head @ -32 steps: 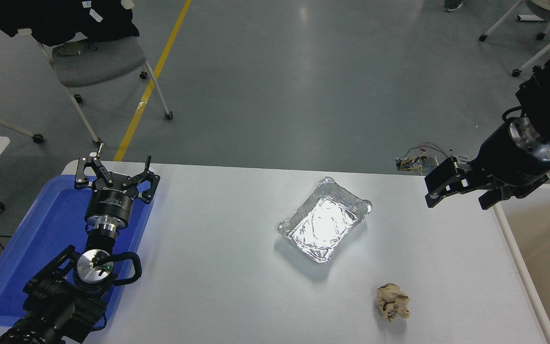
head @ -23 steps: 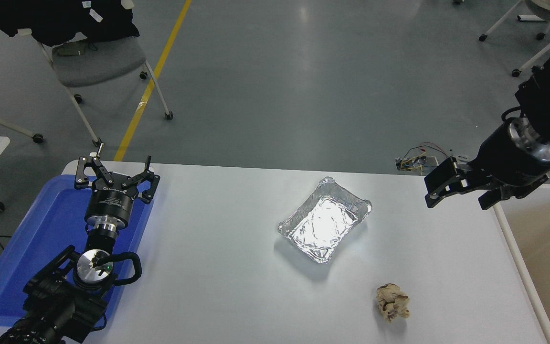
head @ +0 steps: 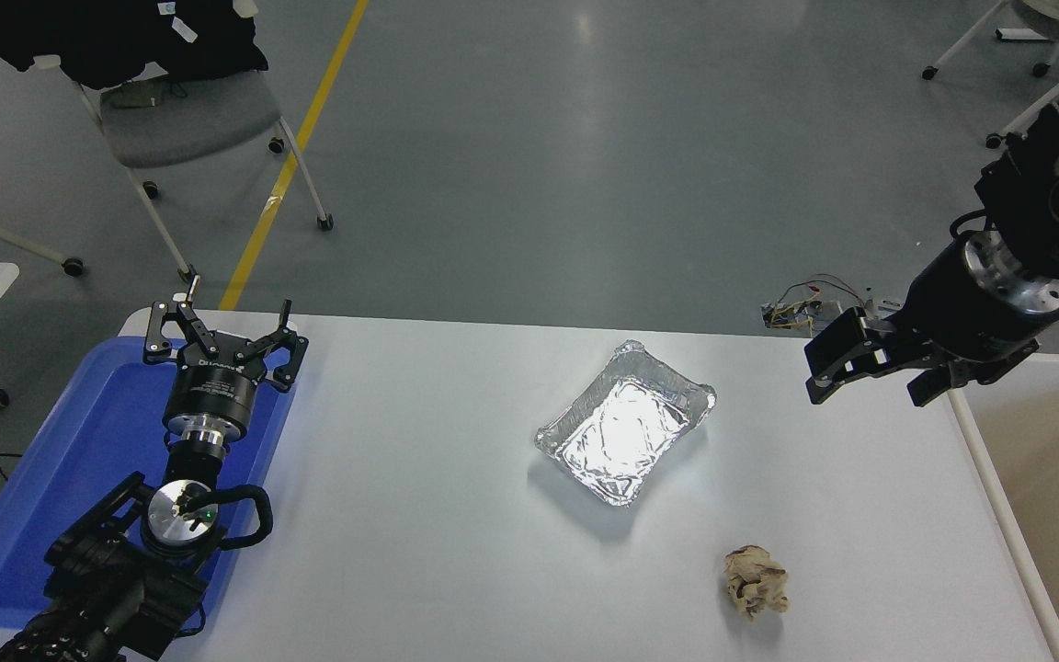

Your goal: Pick up foil plate and place in dustbin

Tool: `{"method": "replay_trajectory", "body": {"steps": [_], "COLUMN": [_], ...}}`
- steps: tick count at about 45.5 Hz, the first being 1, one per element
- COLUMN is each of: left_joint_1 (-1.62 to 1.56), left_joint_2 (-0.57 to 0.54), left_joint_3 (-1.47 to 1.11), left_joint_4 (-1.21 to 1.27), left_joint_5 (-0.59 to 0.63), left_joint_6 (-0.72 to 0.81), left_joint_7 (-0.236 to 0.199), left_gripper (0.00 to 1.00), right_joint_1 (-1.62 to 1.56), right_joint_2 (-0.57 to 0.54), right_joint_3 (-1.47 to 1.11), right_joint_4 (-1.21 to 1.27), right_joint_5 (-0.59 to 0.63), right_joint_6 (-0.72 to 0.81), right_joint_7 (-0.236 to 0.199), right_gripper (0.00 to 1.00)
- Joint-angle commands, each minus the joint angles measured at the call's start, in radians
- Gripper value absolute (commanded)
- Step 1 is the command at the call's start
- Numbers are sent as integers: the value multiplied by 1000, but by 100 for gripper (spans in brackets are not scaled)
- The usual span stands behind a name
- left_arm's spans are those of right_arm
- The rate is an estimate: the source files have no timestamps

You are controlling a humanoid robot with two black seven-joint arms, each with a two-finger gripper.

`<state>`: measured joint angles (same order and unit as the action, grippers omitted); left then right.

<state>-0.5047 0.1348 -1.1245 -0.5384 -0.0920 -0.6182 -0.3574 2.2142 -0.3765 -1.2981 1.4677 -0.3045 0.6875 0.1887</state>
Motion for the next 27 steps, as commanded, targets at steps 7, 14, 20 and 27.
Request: {"method": "replay_trajectory", "body": {"steps": [7, 14, 20, 27], "left_joint_1": [0, 0, 0, 0], "left_joint_2": [0, 0, 0, 0], "left_joint_3": [0, 0, 0, 0], "left_joint_4": [0, 0, 0, 0], "left_joint_5": [0, 0, 0, 0], "left_joint_6": [0, 0, 0, 0], "left_joint_7": [0, 0, 0, 0], "left_gripper": [100, 100, 100, 100], "right_joint_1": [-22, -30, -37, -68], "right_joint_2": [25, 34, 47, 48], "right_joint_3": [7, 7, 14, 46], "right_joint_4": [-15, -33, -49, -76], "right_joint_5": [2, 8, 12, 9], "right_joint_6": [0, -2, -8, -23], "right_joint_7": [0, 0, 0, 0], "right_gripper": [100, 100, 100, 100]}}
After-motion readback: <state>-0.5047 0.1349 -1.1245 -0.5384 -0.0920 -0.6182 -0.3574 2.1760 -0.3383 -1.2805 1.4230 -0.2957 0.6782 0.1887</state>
